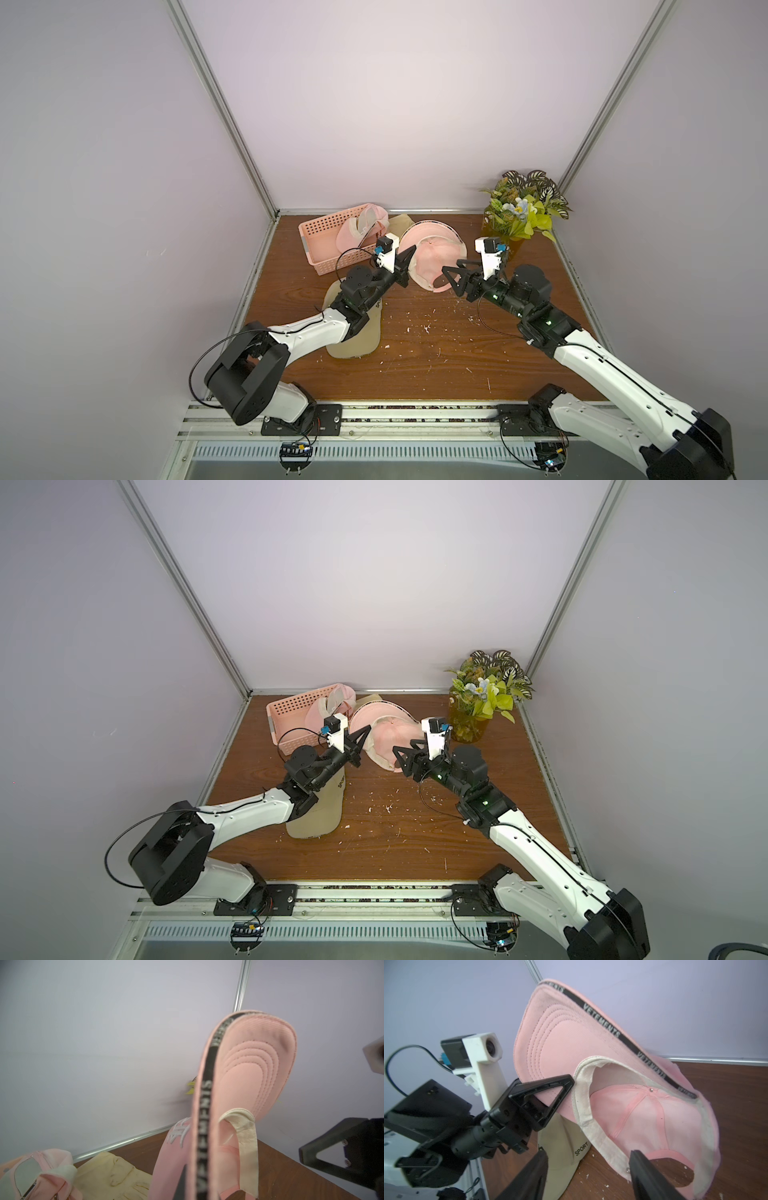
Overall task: Turn the baseball cap inside out
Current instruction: Turn over the baseball cap, then place the baseball cap at the center of the board.
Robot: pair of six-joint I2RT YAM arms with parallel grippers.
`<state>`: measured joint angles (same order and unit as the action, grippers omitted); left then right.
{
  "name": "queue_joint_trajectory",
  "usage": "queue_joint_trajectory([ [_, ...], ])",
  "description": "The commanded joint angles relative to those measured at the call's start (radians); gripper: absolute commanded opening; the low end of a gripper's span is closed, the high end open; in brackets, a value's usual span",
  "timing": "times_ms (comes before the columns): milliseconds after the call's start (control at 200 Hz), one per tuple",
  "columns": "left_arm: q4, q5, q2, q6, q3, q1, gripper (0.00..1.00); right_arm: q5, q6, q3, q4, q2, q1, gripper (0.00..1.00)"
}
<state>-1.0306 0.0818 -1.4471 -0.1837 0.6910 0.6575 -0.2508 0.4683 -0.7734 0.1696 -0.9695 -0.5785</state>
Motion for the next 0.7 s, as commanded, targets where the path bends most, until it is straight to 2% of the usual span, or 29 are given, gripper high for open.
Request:
queue_joint_trajectory([
  [0, -0.143, -0.025, -0.020, 0.057, -0.013, -0.012, 0.00, -0.040, 0.189, -0.080, -0.044, 0.020, 0.020, 0.67],
  [110, -0.240, -0.038, -0.037, 0.084, -0.046, -0.012, 0.00, -0.143, 0.389, -0.099, -0.035, -0.003, 0.094, 0.64],
  [195, -0.281, -0.039, -0.046, 0.112, -0.060, -0.011, 0.00, -0.174, 0.482, -0.083, 0.017, 0.000, 0.116, 0.61],
  [365, -0.331, -0.043, -0.064, 0.165, -0.078, -0.011, 0.00, -0.193, 0.573, -0.079, 0.033, -0.002, 0.135, 0.58],
  [505, -0.482, -0.003, -0.095, 0.200, -0.124, -0.011, 0.00, -0.216, 0.706, -0.030, 0.103, -0.017, 0.166, 0.55],
  [585, -0.560, 0.012, -0.116, 0.202, -0.146, -0.012, 0.00, -0.193, 0.761, -0.003, 0.138, -0.015, 0.178, 0.54],
  [696, -0.580, 0.027, -0.129, 0.209, -0.153, -0.012, 0.00, -0.154, 0.778, 0.010, 0.134, -0.004, 0.184, 0.55],
])
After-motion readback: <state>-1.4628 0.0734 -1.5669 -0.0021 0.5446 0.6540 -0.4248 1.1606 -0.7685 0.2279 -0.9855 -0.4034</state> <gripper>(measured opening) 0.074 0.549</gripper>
